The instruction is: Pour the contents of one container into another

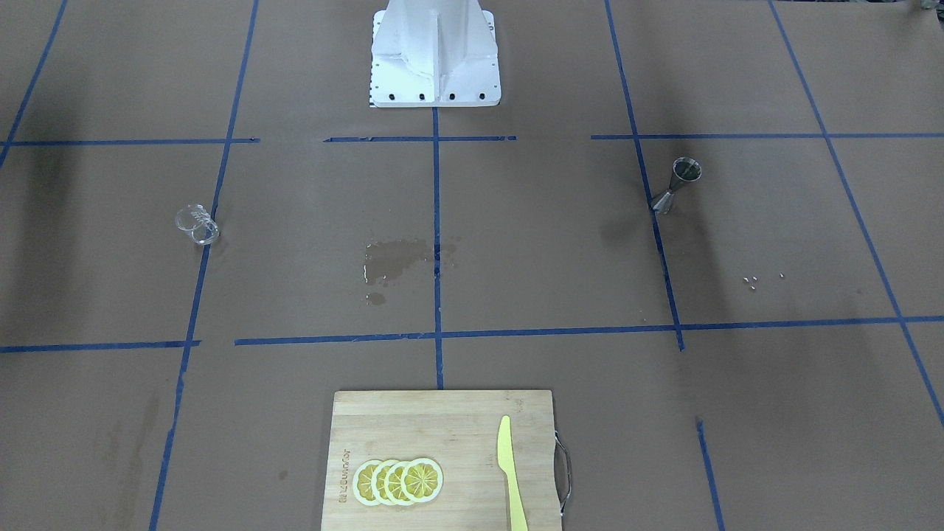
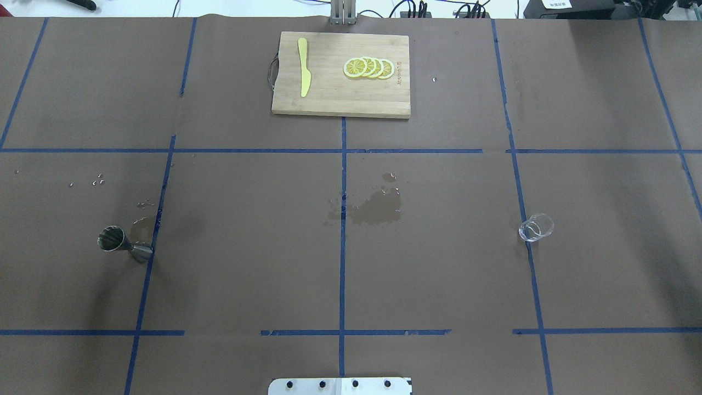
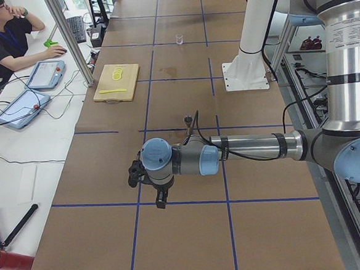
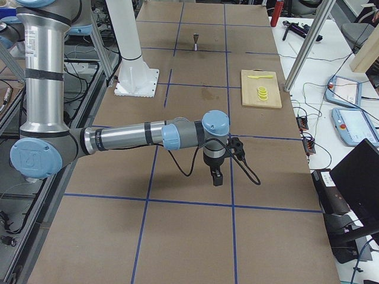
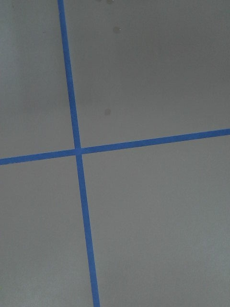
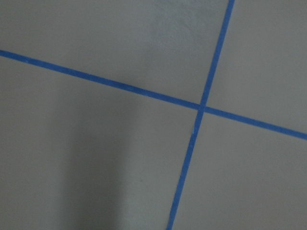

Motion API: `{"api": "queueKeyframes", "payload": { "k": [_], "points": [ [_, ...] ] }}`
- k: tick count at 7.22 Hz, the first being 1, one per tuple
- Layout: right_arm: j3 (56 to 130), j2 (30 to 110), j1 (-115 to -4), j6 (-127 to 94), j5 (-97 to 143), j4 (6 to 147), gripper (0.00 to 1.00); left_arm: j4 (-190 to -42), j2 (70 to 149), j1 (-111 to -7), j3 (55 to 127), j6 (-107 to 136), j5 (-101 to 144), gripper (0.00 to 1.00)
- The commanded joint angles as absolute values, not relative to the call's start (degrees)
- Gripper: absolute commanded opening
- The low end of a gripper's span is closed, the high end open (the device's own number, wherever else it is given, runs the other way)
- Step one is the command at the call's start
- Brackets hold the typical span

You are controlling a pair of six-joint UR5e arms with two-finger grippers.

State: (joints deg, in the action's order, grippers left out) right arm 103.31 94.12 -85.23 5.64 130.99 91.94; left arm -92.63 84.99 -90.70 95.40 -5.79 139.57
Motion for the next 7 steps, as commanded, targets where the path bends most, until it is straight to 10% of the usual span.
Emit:
{"api": "queueKeyframes", "payload": {
  "k": [1,7],
  "points": [
    [103.3,94.9,-86.8,7.5,131.1,96.2,1.0,-92.6,85.3,-90.7,95.4,-5.4,139.7,1.0],
    [102.8,95.4,-86.8,5.5,130.6,96.0,1.0,-94.0,85.4,-91.0,95.5,-5.6,135.0,1.0]
  ]
}}
